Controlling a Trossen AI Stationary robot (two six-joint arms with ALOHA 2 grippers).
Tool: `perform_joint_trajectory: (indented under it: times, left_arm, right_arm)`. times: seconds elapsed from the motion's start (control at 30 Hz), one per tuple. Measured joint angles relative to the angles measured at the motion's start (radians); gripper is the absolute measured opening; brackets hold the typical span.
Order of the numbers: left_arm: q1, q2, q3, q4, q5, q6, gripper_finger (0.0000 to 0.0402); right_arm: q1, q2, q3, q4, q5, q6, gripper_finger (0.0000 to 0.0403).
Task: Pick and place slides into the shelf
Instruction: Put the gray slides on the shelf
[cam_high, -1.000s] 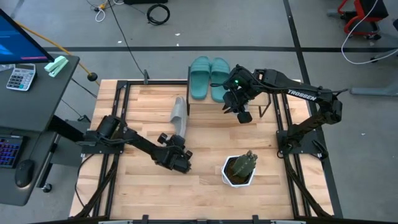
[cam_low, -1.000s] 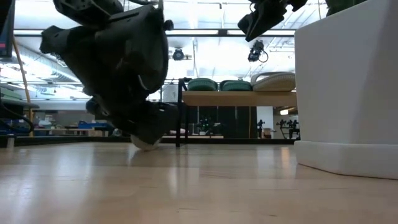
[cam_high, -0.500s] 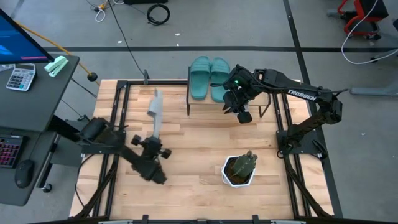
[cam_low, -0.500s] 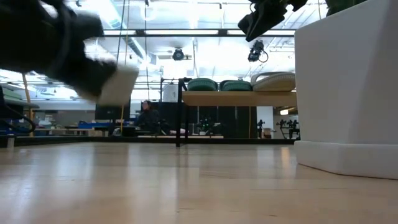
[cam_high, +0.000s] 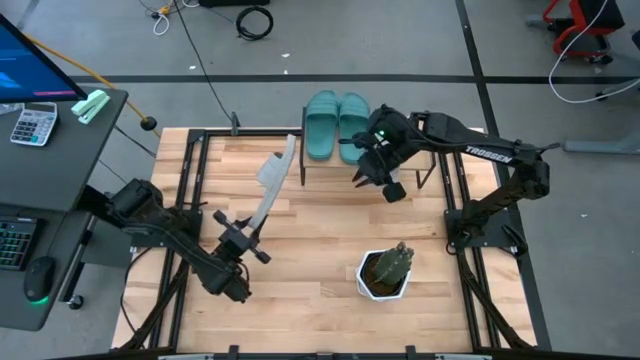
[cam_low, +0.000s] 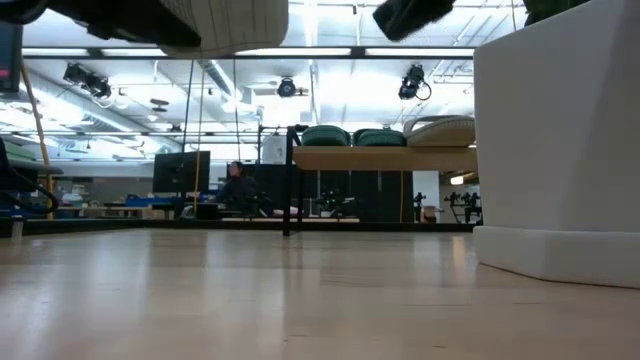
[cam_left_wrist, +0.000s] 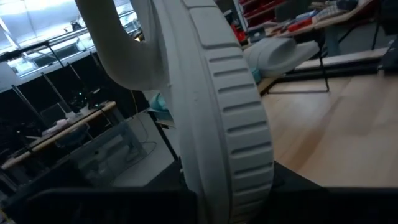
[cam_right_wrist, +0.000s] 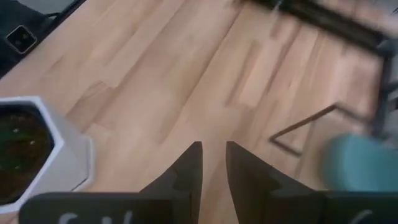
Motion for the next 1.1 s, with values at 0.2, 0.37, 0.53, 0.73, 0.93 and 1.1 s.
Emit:
perform_joint_trajectory:
  times: [0.2,0.37,0.53,0.73,0.93,1.1]
  left_arm:
    - [-0.015,0.001,0.000,0.004,0.003,0.008,0.0064]
    - [-0.041,0.001,0.000,0.007,0.003,0.011,0.0064]
    - [-0.069,0.001,0.000,0.008,0.003,0.012,0.0064]
    - [-0.085,0.001,0.001,0.028,0.003,0.015,0.0064]
    - [-0.116,0.001,0.072,0.046,0.004,0.128,0.0064]
    - [-0.151,0.002,0.152,0.129,0.001,0.364,0.0064]
  right_arm:
    - [0.033,0.000,0.163,0.059,0.071,-0.033,0.0077]
    - [0.047,-0.002,0.247,0.110,0.026,-0.067,0.0085]
    - [0.046,-0.001,0.257,0.113,0.024,-0.063,0.0124]
    - [0.061,-0.001,0.257,0.134,0.023,-0.060,0.0169]
    - [0.085,0.001,0.257,0.170,0.023,-0.054,0.0178]
    - [0.085,0.008,0.257,0.167,0.024,-0.051,0.0176]
